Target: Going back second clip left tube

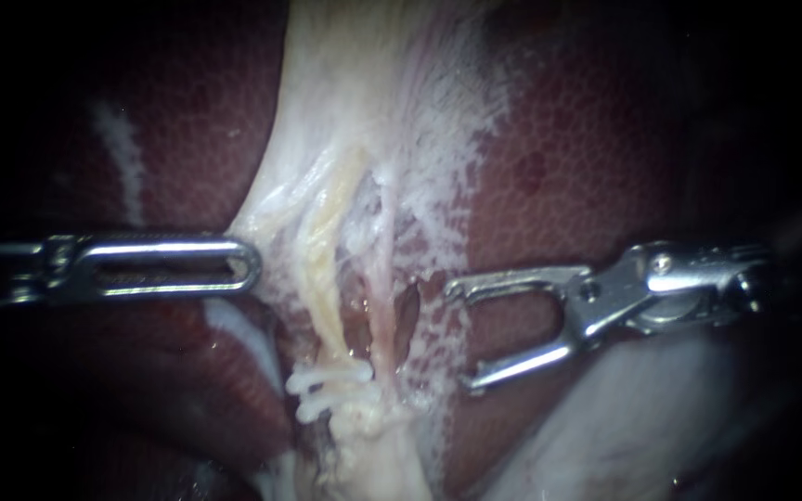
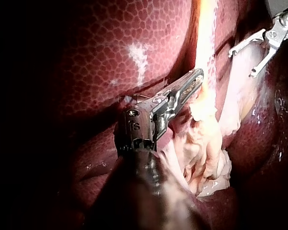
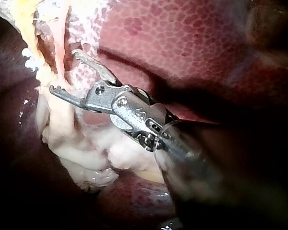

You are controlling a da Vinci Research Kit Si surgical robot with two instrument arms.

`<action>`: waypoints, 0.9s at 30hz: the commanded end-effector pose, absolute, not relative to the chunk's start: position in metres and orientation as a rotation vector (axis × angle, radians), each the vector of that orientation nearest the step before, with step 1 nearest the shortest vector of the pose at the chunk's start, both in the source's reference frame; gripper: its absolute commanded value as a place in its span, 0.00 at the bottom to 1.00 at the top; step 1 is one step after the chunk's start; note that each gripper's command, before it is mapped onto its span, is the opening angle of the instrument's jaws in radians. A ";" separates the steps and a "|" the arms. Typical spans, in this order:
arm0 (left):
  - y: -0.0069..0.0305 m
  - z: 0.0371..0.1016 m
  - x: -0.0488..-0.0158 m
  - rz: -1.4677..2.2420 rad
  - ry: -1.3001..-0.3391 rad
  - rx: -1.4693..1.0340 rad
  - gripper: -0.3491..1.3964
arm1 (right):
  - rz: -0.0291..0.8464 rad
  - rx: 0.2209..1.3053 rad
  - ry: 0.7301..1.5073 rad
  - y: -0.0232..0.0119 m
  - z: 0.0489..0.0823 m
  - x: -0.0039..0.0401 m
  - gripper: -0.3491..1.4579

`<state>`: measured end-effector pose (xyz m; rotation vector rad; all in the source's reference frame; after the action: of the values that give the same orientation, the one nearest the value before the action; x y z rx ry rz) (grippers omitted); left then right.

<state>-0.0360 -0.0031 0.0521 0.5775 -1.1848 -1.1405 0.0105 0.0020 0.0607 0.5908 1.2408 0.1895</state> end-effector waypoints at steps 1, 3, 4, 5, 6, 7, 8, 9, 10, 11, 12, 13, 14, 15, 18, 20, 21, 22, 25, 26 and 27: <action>-0.0031 0.0522 -0.0360 -1.140 -1.185 0.578 0.00 | 0.193 0.586 1.241 0.0022 0.0603 0.0101 0.52; -0.0031 0.0523 -0.0359 -1.140 -1.185 0.578 0.00 | 0.193 0.577 1.243 0.0026 0.0599 0.0096 0.52; -0.0031 0.0523 -0.0360 -1.140 -1.185 0.578 0.00 | 0.193 0.573 1.243 0.0028 0.0596 0.0094 0.52; -0.0031 0.0524 -0.0360 -1.140 -1.185 0.577 0.00 | 0.197 0.572 1.245 0.0029 0.0595 0.0093 0.52; -0.0031 0.0524 -0.0360 -1.140 -1.185 0.577 0.00 | 0.194 0.569 1.249 0.0030 0.0593 0.0092 0.52; -0.0031 0.0524 -0.0360 -1.140 -1.185 0.577 0.00 | 0.194 0.570 1.249 0.0030 0.0593 0.0091 0.52; -0.0031 0.0524 -0.0361 -1.140 -1.185 0.577 0.00 | 0.195 0.570 1.252 0.0030 0.0592 0.0091 0.52; -0.0031 0.0524 -0.0361 -1.140 -1.185 0.577 0.00 | 0.195 0.570 1.252 0.0030 0.0592 0.0092 0.52; -0.0031 0.0524 -0.0361 -1.141 -1.185 0.576 0.00 | 0.195 0.569 1.252 0.0029 0.0592 0.0092 0.52; -0.0031 0.0525 -0.0362 -1.141 -1.185 0.576 0.00 | 0.194 0.569 1.252 0.0029 0.0592 0.0092 0.52; -0.0031 0.0526 -0.0363 -1.141 -1.185 0.575 0.00 | 0.195 0.569 1.252 0.0029 0.0592 0.0092 0.52; -0.0031 0.0527 -0.0364 -1.141 -1.185 0.575 0.00 | 0.195 0.569 1.252 0.0029 0.0592 0.0092 0.52; -0.0031 0.0528 -0.0365 -1.141 -1.185 0.574 0.00 | 0.195 0.569 1.252 0.0029 0.0592 0.0092 0.52; -0.0032 0.0531 -0.0366 -1.141 -1.185 0.572 0.00 | 0.195 0.569 1.252 0.0029 0.0592 0.0092 0.52; -0.0032 0.0539 -0.0370 -1.140 -1.186 0.569 0.00 | 0.194 0.569 1.252 0.0029 0.0592 0.0092 0.52; -0.0033 0.0545 -0.0373 -1.140 -1.189 0.565 0.00 | 0.196 0.567 1.251 0.0028 0.0592 0.0092 0.52; -0.0033 0.0549 -0.0375 -1.139 -1.187 0.563 0.00 | 0.196 0.567 1.251 0.0028 0.0592 0.0092 0.52; -0.0034 0.0552 -0.0377 -1.139 -1.187 0.561 0.00 | 0.196 0.567 1.251 0.0028 0.0592 0.0092 0.52; -0.0035 0.0561 -0.0386 -1.136 -1.182 0.560 0.00 | 0.196 0.567 1.251 0.0028 0.0592 0.0092 0.52; -0.0035 0.0564 -0.0390 -1.135 -1.182 0.560 0.00 | 0.196 0.567 1.251 0.0028 0.0592 0.0091 0.52; -0.0034 0.0566 -0.0394 -1.134 -1.183 0.561 0.00 | 0.196 0.567 1.251 0.0028 0.0592 0.0092 0.52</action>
<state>-0.0400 -0.0033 0.0569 0.5624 -1.1867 -1.1309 0.0092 0.0028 0.0592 0.5666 1.2510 0.1960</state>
